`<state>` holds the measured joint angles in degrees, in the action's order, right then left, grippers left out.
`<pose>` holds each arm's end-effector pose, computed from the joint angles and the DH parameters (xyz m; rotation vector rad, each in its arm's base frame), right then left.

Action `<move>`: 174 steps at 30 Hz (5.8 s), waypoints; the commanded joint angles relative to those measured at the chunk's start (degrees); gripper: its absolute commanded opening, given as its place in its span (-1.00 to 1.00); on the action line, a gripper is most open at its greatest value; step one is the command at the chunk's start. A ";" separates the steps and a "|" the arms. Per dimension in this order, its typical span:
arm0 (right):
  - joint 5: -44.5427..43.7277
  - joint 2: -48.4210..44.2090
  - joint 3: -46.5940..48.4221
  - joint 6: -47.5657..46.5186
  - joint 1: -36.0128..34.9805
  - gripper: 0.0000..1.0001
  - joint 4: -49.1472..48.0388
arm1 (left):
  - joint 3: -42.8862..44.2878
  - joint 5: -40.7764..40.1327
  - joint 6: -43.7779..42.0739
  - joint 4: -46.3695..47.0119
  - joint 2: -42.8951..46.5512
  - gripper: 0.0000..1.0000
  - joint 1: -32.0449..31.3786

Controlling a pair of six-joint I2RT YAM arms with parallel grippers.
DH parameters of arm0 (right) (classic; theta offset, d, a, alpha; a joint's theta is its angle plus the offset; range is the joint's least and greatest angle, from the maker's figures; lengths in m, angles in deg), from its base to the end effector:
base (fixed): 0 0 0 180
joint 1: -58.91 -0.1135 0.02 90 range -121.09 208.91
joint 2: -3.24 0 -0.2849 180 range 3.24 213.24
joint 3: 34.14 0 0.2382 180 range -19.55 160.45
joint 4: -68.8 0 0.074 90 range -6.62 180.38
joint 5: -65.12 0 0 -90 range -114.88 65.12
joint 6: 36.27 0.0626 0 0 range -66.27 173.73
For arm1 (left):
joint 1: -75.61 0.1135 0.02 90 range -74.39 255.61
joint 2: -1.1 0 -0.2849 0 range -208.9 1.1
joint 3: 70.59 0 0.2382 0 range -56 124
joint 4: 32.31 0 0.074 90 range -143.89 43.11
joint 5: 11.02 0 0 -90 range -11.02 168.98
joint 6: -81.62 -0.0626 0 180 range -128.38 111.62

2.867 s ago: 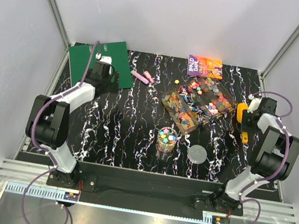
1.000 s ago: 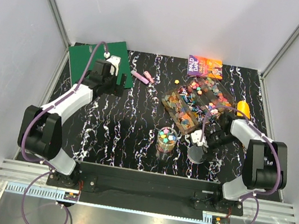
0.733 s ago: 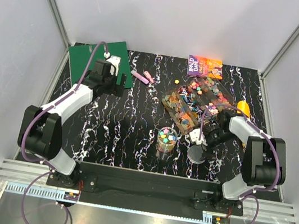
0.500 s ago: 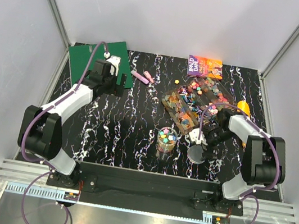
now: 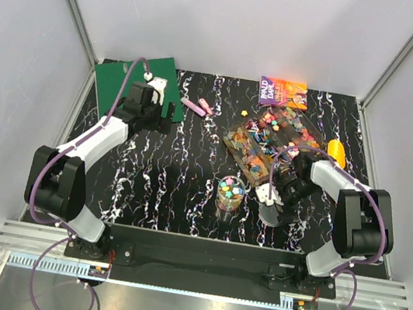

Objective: Pack the candies
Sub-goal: Pick up the bottle lid at the center of the board, then close the bottle lid on the packing bottle.

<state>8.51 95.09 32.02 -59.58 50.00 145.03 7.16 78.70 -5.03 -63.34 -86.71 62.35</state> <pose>0.2098 0.0678 0.1714 -2.3357 1.3859 0.7229 0.3374 -0.0792 0.2668 0.1954 2.2838 -0.1450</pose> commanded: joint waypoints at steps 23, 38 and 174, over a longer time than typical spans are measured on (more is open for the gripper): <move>-5.17 -1.59 -1.47 5.30 -4.54 0.99 -5.57 | 0.13 2.03 1.30 2.83 -0.43 0.98 -0.02; -4.73 -8.61 -6.75 8.81 -4.98 0.77 -12.69 | 0.21 2.29 1.30 2.74 -0.26 0.98 -0.02; -4.73 6.14 27.09 29.56 -29.06 0.90 3.74 | -10.16 4.05 4.99 2.12 12.05 0.98 4.12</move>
<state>5.36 100.06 58.47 -31.52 21.72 148.73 -3.16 81.83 -0.74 -63.56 -75.87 66.13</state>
